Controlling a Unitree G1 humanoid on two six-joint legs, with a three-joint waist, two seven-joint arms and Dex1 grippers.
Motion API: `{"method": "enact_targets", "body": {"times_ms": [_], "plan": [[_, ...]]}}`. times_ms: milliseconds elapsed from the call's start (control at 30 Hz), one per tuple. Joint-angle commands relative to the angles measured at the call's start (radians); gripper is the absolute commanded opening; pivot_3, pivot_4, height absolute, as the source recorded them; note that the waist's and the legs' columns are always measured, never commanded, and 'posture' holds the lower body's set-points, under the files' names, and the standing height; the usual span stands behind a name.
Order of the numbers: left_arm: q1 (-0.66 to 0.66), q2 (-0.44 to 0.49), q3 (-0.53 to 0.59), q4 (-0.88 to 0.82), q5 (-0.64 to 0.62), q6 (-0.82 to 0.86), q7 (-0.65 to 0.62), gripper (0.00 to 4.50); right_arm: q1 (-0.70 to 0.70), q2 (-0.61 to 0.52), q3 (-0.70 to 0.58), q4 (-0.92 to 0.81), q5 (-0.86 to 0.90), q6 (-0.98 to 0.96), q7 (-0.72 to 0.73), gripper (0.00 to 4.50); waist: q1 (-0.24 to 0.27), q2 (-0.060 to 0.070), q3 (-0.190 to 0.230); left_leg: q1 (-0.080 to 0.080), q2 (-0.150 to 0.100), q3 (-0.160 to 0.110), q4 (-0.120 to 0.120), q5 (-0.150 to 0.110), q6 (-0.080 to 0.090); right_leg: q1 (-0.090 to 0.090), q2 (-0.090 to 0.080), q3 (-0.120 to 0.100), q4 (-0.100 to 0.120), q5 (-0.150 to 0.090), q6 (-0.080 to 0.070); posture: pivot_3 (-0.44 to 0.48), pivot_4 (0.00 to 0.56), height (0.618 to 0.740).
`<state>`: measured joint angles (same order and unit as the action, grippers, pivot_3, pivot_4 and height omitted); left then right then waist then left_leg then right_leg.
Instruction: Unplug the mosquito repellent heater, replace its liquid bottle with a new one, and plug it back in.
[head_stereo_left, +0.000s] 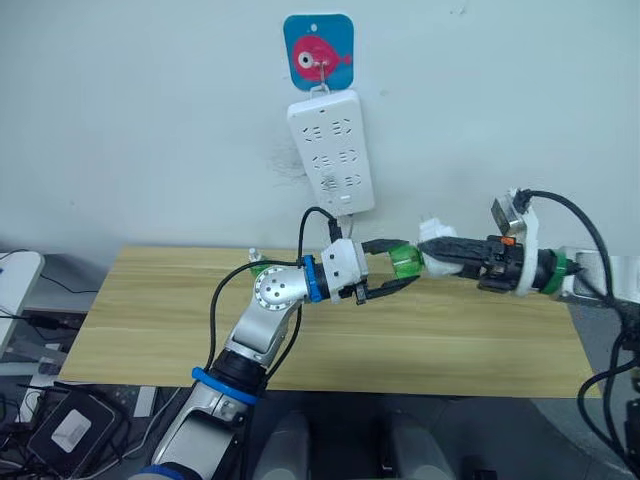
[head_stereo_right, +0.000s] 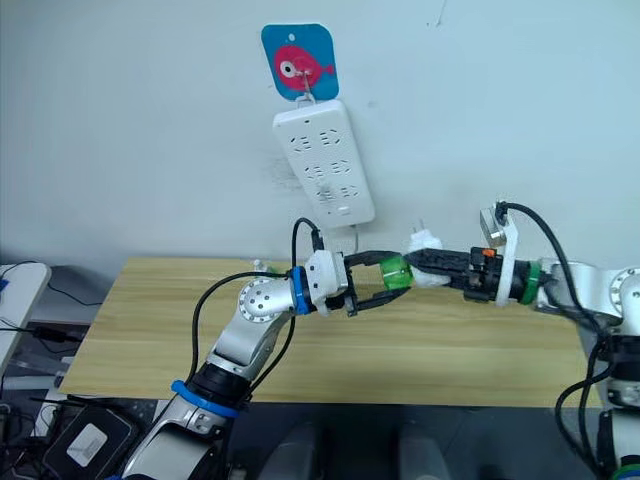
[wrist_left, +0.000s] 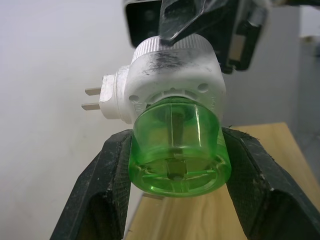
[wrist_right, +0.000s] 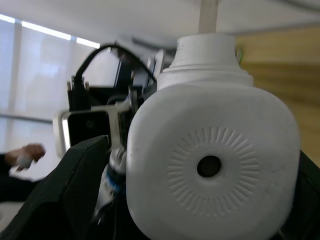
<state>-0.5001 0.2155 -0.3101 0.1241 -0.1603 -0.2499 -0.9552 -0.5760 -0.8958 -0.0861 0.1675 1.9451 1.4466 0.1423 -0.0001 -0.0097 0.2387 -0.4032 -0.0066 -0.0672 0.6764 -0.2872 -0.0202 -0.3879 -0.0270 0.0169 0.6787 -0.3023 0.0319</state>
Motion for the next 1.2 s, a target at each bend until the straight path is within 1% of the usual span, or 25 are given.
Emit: {"method": "enact_targets", "body": {"times_ms": [33, 133, 367, 567, 833, 933, 1033, 1200], "plan": [[0.020, 0.008, -0.007, -0.027, -0.008, -0.031, -0.018, 2.30, -0.039, -0.081, 0.039, 0.028, 0.027, 0.084, 0.121, 4.50, 0.001, -0.002, 0.003, -0.001, 0.000, -0.001, 0.000, 0.000, 0.000, 0.000, 0.000, 0.000, 0.000, 0.000, 0.000, 0.047, 0.262, 0.740], [0.026, 0.012, -0.006, -0.040, -0.011, -0.030, -0.023, 2.30, -0.055, -0.116, 0.073, 0.051, 0.027, 0.080, 0.138, 4.50, 0.001, -0.005, 0.006, -0.002, 0.000, -0.001, 0.000, -0.001, 0.001, -0.001, -0.001, -0.001, -0.001, 0.000, 0.000, 0.053, 0.264, 0.740], [0.037, 0.013, -0.014, -0.067, -0.022, -0.006, -0.024, 2.30, -0.075, -0.151, 0.105, 0.076, 0.027, 0.063, 0.142, 4.50, 0.002, -0.006, 0.007, -0.003, -0.001, -0.002, 0.001, 0.000, 0.001, -0.001, -0.001, -0.002, -0.001, 0.000, 0.000, 0.053, 0.263, 0.740], [0.040, 0.008, -0.021, -0.084, -0.027, 0.004, -0.034, 2.30, -0.079, -0.141, 0.109, 0.081, 0.027, 0.045, 0.126, 4.50, 0.002, -0.006, 0.007, -0.003, -0.001, -0.002, 0.001, 0.000, 0.001, -0.001, -0.001, -0.002, -0.001, 0.000, 0.000, 0.043, 0.260, 0.740], [0.049, 0.007, -0.022, -0.102, -0.031, 0.018, -0.043, 2.30, -0.048, -0.146, 0.104, 0.045, 0.027, 0.028, 0.117, 4.50, 0.002, -0.006, 0.007, -0.004, -0.001, -0.003, 0.001, 0.000, 0.001, -0.001, -0.001, -0.003, -0.001, 0.000, 0.000, 0.040, 0.261, 0.740], [0.048, 0.005, -0.023, -0.103, -0.031, 0.022, -0.040, 2.30, -0.037, -0.154, 0.105, 0.026, 0.027, 0.027, 0.121, 3.93, 0.002, -0.006, 0.007, -0.004, -0.001, -0.003, 0.001, 0.000, 0.001, -0.001, -0.001, -0.003, -0.001, 0.000, 0.000, 0.040, 0.261, 0.740], [0.048, 0.004, -0.025, -0.105, -0.030, 0.024, -0.038, 2.30, -0.030, -0.161, 0.106, 0.011, 0.027, 0.026, 0.129, 2.96, 0.002, -0.006, 0.007, -0.004, -0.001, -0.002, 0.001, 0.000, 0.001, -0.001, -0.001, -0.002, -0.002, 0.000, 0.000, 0.040, 0.261, 0.740], [0.050, 0.004, -0.027, -0.109, -0.030, 0.023, -0.039, 2.30, -0.023, -0.160, 0.107, -0.003, 0.027, 0.008, 0.119, 2.96, 0.002, -0.006, 0.008, -0.004, -0.001, -0.003, 0.001, 0.000, 0.001, -0.001, -0.001, -0.003, -0.002, 0.000, 0.000, 0.039, 0.264, 0.740]]}}
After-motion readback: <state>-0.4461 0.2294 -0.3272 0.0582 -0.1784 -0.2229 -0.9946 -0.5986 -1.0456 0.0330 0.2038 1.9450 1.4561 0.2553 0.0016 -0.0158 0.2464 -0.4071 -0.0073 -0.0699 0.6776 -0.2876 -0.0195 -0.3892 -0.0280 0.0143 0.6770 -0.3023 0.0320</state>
